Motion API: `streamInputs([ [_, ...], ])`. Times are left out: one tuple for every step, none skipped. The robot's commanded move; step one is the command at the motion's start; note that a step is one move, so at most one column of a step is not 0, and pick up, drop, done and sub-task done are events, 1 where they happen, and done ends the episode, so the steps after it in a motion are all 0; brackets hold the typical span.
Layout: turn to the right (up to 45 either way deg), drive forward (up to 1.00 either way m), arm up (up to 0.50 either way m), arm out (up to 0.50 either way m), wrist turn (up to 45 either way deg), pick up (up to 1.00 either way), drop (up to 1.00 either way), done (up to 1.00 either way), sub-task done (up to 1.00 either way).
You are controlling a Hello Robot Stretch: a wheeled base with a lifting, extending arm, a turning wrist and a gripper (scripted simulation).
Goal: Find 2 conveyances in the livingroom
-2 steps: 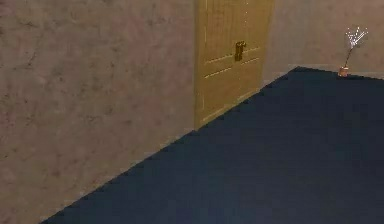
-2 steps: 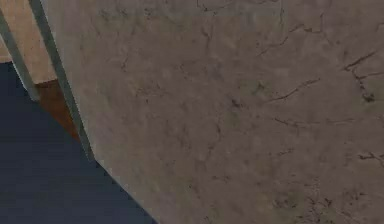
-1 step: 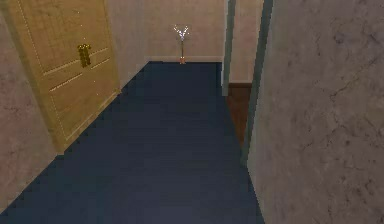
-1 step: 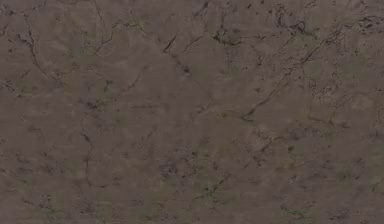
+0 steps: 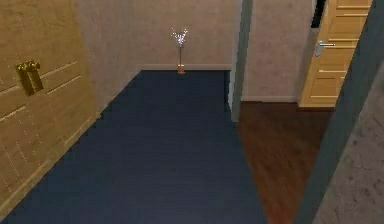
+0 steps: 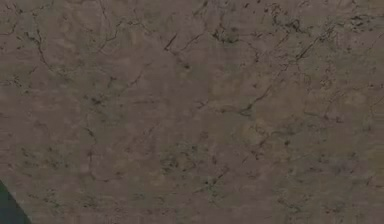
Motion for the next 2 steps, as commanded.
streamInputs([
  [0.0, 1.00, 0.00, 0.00, 0.0, 0.00, 0.00, 0.00, 0.00],
  [12.0, 0.00, 0.00, 0.00, 0.0, 0.00, 0.00, 0.00, 0.00],
])
